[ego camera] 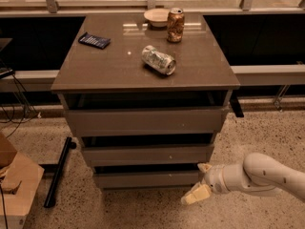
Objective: Open bottom drawer
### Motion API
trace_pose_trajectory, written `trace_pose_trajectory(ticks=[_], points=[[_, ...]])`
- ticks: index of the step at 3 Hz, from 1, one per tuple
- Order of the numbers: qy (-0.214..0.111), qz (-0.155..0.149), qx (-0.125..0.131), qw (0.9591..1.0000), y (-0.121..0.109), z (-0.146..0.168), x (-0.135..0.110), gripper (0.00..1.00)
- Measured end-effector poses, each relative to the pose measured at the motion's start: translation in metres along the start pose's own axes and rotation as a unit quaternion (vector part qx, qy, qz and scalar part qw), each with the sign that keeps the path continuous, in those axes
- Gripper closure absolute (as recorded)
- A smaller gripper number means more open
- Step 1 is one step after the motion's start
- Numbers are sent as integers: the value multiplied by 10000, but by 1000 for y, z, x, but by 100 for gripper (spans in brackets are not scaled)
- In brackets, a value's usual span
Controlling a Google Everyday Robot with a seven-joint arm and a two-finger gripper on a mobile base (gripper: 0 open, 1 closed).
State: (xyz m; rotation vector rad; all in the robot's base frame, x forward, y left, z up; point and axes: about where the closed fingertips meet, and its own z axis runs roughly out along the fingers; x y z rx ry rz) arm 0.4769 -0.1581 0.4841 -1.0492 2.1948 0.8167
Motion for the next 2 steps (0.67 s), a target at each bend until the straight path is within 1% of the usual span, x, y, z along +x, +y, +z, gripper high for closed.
trace_pose_trajectory(ticks=[1, 2], points=[[34, -62, 184, 9998, -7, 21, 7, 0], [19, -89, 414, 9991, -31, 68, 25, 0]])
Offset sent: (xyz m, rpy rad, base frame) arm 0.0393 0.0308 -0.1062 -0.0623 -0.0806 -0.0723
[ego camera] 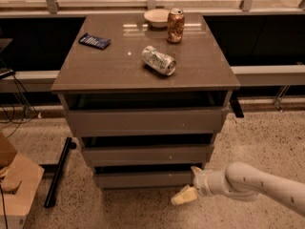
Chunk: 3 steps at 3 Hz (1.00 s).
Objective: Open bottom drawer
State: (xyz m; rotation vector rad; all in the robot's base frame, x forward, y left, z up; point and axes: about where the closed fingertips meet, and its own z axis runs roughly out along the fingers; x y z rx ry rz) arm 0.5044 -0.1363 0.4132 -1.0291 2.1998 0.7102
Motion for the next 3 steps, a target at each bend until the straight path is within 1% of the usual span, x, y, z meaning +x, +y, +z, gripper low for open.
trace_pose_trajectory(ticks=[1, 2, 3], points=[[72, 28, 90, 9999, -19, 36, 13, 0], [-63, 209, 152, 9996, -40, 59, 29, 0], [-172, 323, 172, 9992, -68, 81, 38, 0]])
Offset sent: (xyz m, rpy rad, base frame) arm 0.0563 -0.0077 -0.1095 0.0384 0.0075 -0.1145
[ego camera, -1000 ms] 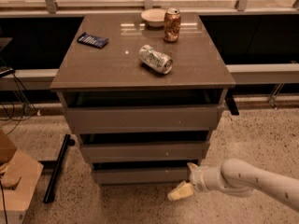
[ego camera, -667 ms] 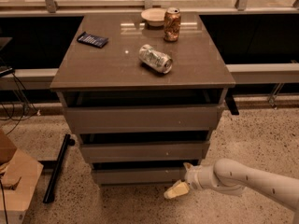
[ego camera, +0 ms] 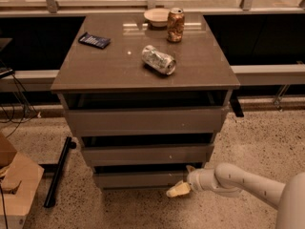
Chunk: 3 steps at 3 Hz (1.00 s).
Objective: Open bottom drawer
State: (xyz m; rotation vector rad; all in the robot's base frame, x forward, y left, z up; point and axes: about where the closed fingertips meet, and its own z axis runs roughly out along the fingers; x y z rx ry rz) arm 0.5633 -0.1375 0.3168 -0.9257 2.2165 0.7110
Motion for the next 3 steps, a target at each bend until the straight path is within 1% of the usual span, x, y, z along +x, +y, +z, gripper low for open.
trace_pose_trajectory(ticks=[1, 2, 3], points=[[-36, 210, 32, 9998, -30, 19, 13, 0], [-24, 390, 28, 9992, -55, 36, 23, 0], [10, 602, -64, 9982, -76, 57, 32, 0]])
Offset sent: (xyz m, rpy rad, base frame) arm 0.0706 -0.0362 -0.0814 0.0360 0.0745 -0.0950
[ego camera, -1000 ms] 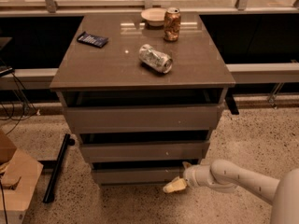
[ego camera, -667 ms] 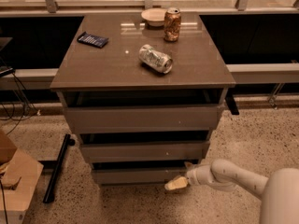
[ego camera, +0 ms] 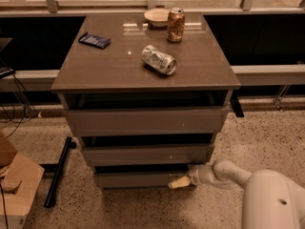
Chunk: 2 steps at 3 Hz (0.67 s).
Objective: Open bottom drawer
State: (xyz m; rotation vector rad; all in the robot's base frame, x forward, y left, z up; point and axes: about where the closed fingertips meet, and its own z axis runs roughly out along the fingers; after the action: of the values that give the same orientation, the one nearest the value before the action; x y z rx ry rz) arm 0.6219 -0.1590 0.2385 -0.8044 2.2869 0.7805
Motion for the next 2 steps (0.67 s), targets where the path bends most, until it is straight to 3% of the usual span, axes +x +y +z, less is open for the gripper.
trace_pose_trajectory(ticks=[1, 2], points=[[122, 126, -139, 9997, -6, 14, 6, 18], [136, 113, -122, 9998, -9, 12, 6, 41]])
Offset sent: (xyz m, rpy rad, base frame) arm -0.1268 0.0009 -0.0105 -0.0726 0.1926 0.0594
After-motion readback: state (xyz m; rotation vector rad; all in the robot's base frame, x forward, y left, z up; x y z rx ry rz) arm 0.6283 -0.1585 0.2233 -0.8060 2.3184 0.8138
